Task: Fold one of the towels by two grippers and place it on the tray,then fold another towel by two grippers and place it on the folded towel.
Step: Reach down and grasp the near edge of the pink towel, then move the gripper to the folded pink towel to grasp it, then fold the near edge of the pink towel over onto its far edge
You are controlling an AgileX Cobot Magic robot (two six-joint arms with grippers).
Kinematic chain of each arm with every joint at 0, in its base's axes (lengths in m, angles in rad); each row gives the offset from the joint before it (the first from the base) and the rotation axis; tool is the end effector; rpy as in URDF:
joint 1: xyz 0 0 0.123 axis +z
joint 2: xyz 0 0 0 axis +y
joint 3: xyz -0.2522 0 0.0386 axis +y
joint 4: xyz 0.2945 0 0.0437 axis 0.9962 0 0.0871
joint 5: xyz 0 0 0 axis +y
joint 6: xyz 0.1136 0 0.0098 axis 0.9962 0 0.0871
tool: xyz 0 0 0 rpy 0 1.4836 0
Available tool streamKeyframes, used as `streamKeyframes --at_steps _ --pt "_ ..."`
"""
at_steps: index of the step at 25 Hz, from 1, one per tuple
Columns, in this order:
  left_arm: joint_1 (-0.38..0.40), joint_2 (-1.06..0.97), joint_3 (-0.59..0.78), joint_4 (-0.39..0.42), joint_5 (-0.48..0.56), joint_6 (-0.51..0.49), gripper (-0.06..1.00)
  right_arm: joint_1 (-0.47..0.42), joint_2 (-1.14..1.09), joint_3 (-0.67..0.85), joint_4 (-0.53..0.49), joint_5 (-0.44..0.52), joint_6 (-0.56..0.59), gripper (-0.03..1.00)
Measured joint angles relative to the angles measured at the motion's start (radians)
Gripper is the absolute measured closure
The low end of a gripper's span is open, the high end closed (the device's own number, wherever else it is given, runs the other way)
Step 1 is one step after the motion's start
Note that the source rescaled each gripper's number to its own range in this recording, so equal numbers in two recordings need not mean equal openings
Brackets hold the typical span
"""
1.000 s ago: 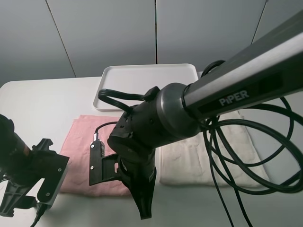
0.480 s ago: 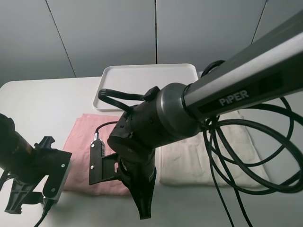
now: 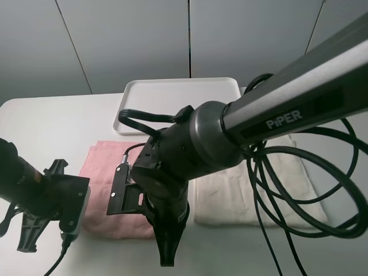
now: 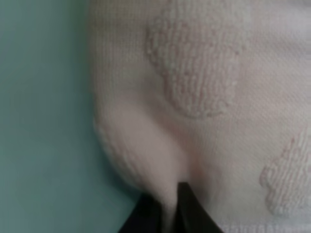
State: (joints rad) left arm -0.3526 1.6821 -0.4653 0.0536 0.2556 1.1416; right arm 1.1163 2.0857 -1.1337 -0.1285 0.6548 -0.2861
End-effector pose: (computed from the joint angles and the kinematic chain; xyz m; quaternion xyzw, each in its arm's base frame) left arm 0.2168 -0.0781 -0.0038 0.6948 0.7131 0.0441 0.0820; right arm 0.1706 0.3288 -0.0046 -0.6817 0.7300 -0.0267 0.0397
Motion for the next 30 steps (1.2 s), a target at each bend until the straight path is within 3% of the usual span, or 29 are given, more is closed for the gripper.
streamKeyframes --at_steps 9,15,21,25,30 --pt "0.072 -0.156 0.003 -0.026 0.023 -0.097 0.90 0.000 -0.082 0.004 -0.087 0.029 0.171 0.96" --pt "0.120 -0.254 0.004 -0.115 0.012 -0.115 0.91 0.000 -0.192 0.004 -0.243 0.040 0.362 0.96" --pt "0.122 -0.280 0.004 -0.235 -0.074 -0.132 0.94 0.000 -0.218 0.004 -0.466 0.048 0.660 0.96" --pt "0.122 -0.280 0.001 -0.260 -0.143 -0.216 0.94 -0.007 -0.218 0.004 -0.570 0.018 0.818 0.96" --pt "0.122 -0.231 -0.069 -0.262 -0.161 -0.348 0.94 -0.107 -0.218 0.004 -0.582 -0.049 0.927 0.96"
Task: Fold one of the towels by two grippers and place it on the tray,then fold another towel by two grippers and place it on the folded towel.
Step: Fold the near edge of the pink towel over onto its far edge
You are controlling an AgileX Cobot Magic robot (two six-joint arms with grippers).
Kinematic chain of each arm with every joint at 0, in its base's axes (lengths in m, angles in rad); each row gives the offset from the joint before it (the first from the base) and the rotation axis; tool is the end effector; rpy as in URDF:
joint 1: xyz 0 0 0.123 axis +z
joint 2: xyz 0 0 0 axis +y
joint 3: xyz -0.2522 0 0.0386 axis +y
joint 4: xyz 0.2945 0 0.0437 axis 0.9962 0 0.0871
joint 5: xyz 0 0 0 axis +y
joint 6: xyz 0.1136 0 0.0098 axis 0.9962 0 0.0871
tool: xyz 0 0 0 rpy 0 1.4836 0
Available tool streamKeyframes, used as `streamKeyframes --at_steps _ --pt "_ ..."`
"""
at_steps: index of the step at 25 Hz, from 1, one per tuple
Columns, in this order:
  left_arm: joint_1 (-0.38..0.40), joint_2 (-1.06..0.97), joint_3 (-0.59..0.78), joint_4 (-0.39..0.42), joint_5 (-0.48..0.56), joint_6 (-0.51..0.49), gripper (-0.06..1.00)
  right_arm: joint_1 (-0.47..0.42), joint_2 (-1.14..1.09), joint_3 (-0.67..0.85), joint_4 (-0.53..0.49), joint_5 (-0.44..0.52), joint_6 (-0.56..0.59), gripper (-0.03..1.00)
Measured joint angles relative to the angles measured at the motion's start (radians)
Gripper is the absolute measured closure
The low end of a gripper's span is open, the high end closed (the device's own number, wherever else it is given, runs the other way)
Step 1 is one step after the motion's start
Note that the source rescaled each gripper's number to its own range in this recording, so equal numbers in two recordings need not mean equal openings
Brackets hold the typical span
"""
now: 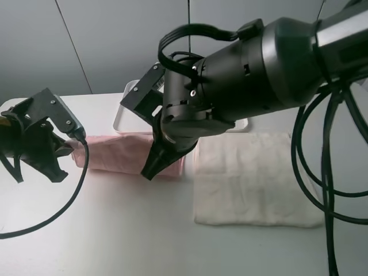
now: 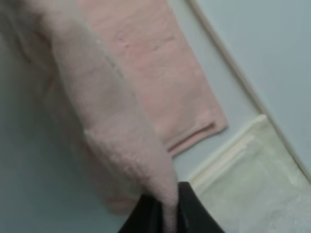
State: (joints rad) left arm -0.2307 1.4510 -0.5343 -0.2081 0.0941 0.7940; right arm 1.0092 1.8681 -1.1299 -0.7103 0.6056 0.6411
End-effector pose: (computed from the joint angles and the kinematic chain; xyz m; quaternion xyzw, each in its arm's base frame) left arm 0.2826 -0.0687 0.0800 0.3795 0.8684 0.0474 0.3155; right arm 0.2503 0.3182 0.0910 -0.4166 0.8644 -0.0552 0.2760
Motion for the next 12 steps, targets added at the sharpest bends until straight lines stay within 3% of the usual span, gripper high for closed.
streamKeyframes --at_steps 3,12 --pt "0.000 0.063 -0.048 0.000 0.003 -0.073 0.94 -0.058 0.000 0.000 0.035 -0.048 0.012 0.96" --pt "0.000 0.198 -0.130 -0.002 0.020 -0.146 0.94 -0.136 0.029 -0.002 0.071 -0.145 0.019 0.96"
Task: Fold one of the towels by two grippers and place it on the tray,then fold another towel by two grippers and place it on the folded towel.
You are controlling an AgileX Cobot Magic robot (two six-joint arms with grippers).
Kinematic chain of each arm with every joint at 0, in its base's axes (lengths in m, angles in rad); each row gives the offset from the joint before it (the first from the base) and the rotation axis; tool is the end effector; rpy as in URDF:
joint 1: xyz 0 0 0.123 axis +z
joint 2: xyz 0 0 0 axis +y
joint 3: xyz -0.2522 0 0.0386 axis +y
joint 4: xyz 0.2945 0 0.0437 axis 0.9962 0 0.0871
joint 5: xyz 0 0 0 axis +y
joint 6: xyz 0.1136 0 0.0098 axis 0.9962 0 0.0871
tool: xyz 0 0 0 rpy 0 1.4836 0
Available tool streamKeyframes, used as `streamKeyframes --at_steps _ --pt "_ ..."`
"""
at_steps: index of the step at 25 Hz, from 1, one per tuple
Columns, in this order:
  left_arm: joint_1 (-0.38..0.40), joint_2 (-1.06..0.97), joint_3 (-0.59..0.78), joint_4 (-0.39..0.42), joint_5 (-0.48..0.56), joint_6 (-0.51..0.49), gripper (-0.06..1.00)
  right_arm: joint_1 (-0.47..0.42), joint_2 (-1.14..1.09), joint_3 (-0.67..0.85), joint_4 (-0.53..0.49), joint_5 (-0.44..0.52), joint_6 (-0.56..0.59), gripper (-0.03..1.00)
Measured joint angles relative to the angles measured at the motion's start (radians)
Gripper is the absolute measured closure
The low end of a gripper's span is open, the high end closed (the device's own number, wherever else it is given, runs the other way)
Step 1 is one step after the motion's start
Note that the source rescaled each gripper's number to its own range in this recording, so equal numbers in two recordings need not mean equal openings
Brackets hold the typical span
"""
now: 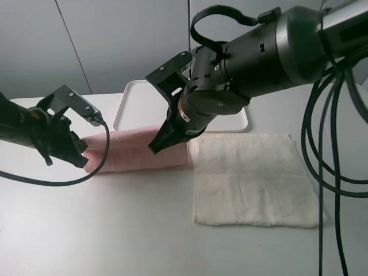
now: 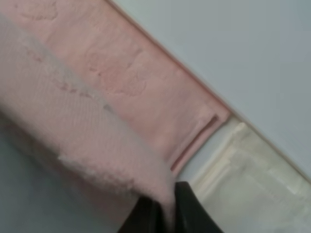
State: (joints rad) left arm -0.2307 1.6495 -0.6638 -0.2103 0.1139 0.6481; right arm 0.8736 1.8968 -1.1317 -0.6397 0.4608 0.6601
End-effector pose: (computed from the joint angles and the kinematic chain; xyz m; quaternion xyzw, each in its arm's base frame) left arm 0.3089 -0.0754 0.0534 0.3189 0.9064 0.0175 0.2764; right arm 0.2891 0.2979 0.0813 -0.3425 0.8958 -0.0006 0.2832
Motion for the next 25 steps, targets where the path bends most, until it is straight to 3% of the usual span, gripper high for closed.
streamKeyframes --at_steps 8,11,13,14,16,17,19,22,25 --pt "0.000 0.038 -0.005 0.000 -0.065 -0.034 0.94 -0.039 0.090 0.000 -0.042 -0.120 0.101 0.97" --pt "0.000 0.038 -0.005 0.000 -0.100 -0.053 0.83 -0.075 0.101 0.000 -0.083 -0.189 0.158 0.91" --pt "0.003 0.038 -0.005 0.000 -0.114 -0.061 0.62 -0.097 0.101 0.000 -0.099 -0.233 0.182 0.71" --pt "0.005 0.038 -0.005 -0.008 -0.126 -0.073 0.45 -0.108 0.101 0.000 -0.101 -0.250 0.195 0.58" --pt "0.019 0.038 -0.005 -0.038 -0.146 -0.097 0.11 -0.119 0.101 0.000 -0.106 -0.260 0.235 0.20" --pt "0.031 0.038 -0.005 -0.058 -0.150 -0.106 0.02 -0.124 0.101 0.000 -0.106 -0.260 0.255 0.06" --pt "0.050 0.038 -0.005 -0.083 -0.149 -0.118 -0.02 -0.128 0.101 0.000 -0.106 -0.255 0.275 -0.01" --pt "0.071 0.038 -0.011 -0.118 -0.114 -0.123 0.04 -0.128 0.101 0.000 -0.069 -0.232 0.279 -0.03" --pt "0.077 0.048 -0.070 -0.130 -0.009 -0.133 0.08 -0.129 0.101 -0.015 0.053 -0.188 0.177 -0.03"
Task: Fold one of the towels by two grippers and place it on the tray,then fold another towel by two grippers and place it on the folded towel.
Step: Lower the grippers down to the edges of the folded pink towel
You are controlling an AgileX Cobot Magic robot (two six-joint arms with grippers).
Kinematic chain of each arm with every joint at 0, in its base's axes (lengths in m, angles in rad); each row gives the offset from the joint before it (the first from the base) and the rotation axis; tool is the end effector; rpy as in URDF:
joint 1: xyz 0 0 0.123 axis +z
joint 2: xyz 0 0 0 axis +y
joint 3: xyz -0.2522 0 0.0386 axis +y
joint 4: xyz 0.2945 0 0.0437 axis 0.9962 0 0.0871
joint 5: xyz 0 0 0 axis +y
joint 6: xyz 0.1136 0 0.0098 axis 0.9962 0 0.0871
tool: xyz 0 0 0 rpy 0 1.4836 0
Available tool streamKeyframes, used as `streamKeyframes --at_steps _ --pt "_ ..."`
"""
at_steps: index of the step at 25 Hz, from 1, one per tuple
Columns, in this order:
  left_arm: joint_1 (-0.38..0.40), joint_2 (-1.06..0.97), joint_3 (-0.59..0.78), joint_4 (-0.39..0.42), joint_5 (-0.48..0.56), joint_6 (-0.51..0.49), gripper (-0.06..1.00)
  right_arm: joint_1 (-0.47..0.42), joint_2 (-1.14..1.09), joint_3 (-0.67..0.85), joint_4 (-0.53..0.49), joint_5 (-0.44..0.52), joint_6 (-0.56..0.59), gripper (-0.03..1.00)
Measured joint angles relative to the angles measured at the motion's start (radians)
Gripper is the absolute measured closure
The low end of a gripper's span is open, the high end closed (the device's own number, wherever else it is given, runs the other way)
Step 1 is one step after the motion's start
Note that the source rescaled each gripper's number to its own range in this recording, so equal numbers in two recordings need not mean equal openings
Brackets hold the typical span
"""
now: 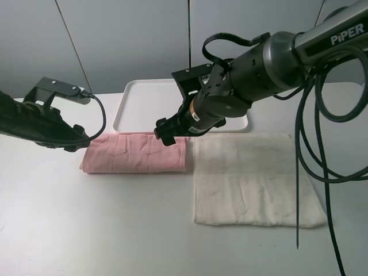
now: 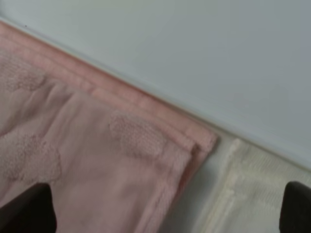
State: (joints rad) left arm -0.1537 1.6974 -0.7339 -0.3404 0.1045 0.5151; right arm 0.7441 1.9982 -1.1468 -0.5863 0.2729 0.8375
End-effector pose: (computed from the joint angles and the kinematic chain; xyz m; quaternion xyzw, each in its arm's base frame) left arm 0.3333 -0.0557 0.0570 0.1621 0.9420 -0.0133 0.2937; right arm 0.3265 0.2774 0.0493 -0.2045 0.9340 0.0750 0.2831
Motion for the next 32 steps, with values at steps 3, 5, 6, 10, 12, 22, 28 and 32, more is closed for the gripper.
streamKeyframes --at_steps 3,5,6,10,12,22,28,32 --pt "0.008 0.041 -0.107 0.000 0.145 -0.022 0.07 0.000 0.000 -0.044 0.225 0.091 -0.246 -0.03" --pt "0.015 0.089 -0.172 0.036 0.249 -0.104 0.06 -0.002 0.000 -0.086 0.379 0.188 -0.438 -0.03" --pt "0.017 0.118 -0.206 0.074 0.295 -0.153 0.06 -0.005 0.000 -0.109 0.450 0.228 -0.501 -0.03" --pt "0.020 0.203 -0.306 0.230 0.431 -0.351 0.05 -0.007 0.000 -0.185 0.617 0.370 -0.675 -0.03" --pt "0.022 0.223 -0.334 0.261 0.460 -0.401 0.05 -0.007 0.000 -0.202 0.666 0.399 -0.724 -0.03" --pt "0.022 0.319 -0.360 0.305 0.490 -0.483 0.05 -0.007 0.000 -0.210 0.702 0.414 -0.759 -0.03" --pt "0.022 0.344 -0.372 0.340 0.513 -0.554 0.04 -0.007 0.000 -0.210 0.703 0.414 -0.761 -0.03" --pt "0.022 0.348 -0.379 0.355 0.537 -0.565 0.04 -0.007 0.000 -0.210 0.703 0.414 -0.763 -0.03"
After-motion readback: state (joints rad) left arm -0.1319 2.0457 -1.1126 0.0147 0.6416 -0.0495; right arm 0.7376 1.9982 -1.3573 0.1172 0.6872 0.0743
